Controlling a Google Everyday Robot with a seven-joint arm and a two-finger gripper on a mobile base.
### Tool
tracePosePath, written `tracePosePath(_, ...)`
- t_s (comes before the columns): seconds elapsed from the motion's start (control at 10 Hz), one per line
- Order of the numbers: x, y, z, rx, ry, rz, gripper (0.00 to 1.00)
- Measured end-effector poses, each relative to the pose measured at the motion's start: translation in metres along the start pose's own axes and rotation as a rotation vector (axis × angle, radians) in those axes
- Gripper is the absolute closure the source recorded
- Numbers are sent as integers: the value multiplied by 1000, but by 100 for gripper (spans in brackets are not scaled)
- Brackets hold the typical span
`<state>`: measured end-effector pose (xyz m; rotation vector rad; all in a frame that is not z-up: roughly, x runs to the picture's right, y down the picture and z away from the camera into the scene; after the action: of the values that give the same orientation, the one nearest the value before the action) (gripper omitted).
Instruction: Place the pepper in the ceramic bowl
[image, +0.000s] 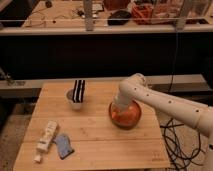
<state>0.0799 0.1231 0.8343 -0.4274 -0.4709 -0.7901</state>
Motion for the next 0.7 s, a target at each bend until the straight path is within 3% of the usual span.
tracePosePath(0.7,8,2,-2,11,6,35,98)
